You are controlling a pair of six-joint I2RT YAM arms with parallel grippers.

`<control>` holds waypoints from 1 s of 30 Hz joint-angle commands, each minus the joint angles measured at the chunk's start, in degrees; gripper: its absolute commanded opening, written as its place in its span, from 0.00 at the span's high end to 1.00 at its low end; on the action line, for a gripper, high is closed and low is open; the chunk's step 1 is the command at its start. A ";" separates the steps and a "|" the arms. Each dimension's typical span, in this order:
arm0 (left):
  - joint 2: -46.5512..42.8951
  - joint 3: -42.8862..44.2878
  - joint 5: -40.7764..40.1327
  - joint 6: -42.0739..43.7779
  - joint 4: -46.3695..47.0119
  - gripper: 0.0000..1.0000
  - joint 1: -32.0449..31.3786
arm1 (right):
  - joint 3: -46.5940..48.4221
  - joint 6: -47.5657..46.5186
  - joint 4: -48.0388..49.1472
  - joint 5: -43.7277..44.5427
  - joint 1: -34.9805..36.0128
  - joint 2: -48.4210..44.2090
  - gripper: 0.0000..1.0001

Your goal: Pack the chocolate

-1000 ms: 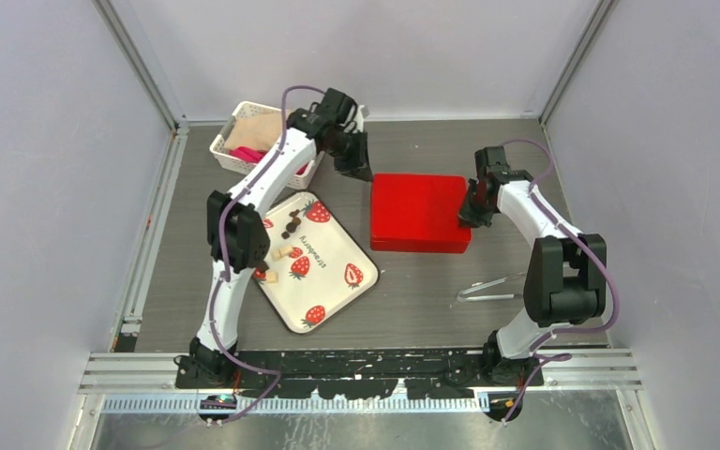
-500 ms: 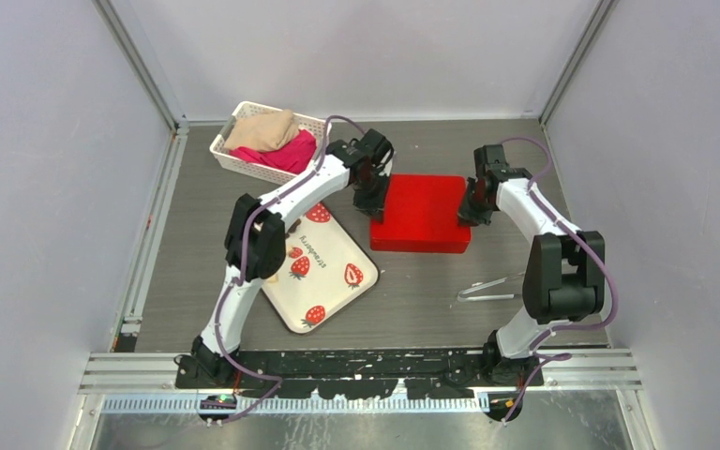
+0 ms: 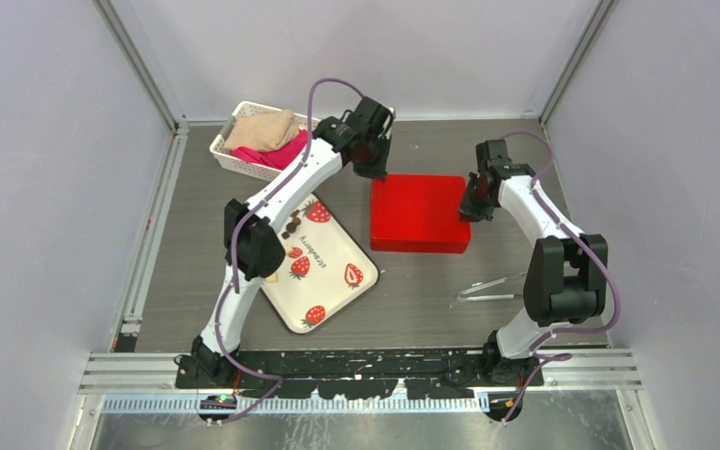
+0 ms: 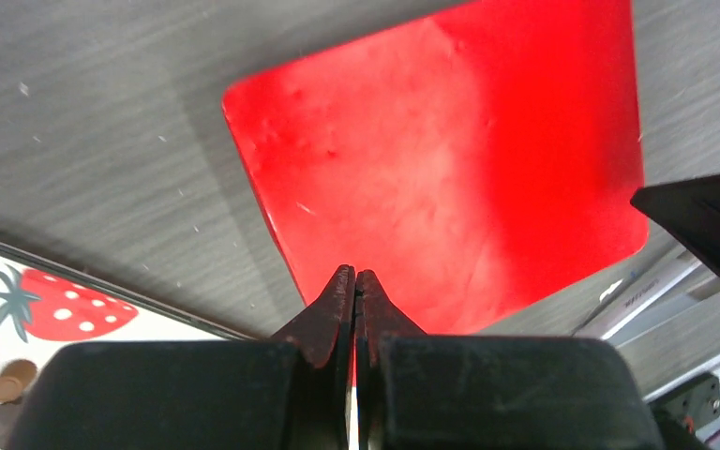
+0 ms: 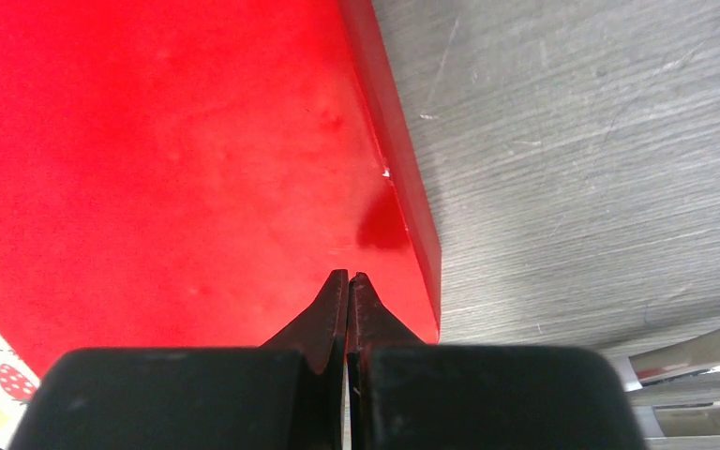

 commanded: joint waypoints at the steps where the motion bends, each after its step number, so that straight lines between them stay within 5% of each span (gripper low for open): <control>1: -1.71 4.57 -3.83 0.42 1.89 1.00 0.83 | 5.54 0.51 1.04 1.17 0.05 -6.57 0.99; 4: -4.71 -0.62 -0.44 -1.22 1.44 1.00 0.77 | 6.96 0.55 0.38 1.16 0.01 -7.74 0.99; 8: -10.38 -19.33 3.94 -3.88 9.30 1.00 -0.35 | 5.82 0.85 0.34 0.68 0.08 -7.69 0.99; 12: -8.12 -27.69 5.20 -6.23 10.74 1.00 -0.83 | 4.47 1.27 0.79 0.63 0.05 -6.74 0.99; 22: -8.45 -9.31 -1.75 -1.56 4.95 1.00 -0.75 | 8.17 0.09 -0.28 0.85 -0.17 -6.53 0.99; 30: -0.70 1.11 -9.16 -1.08 13.36 1.00 -0.30 | 7.44 0.49 -0.19 0.63 -0.16 -7.10 0.99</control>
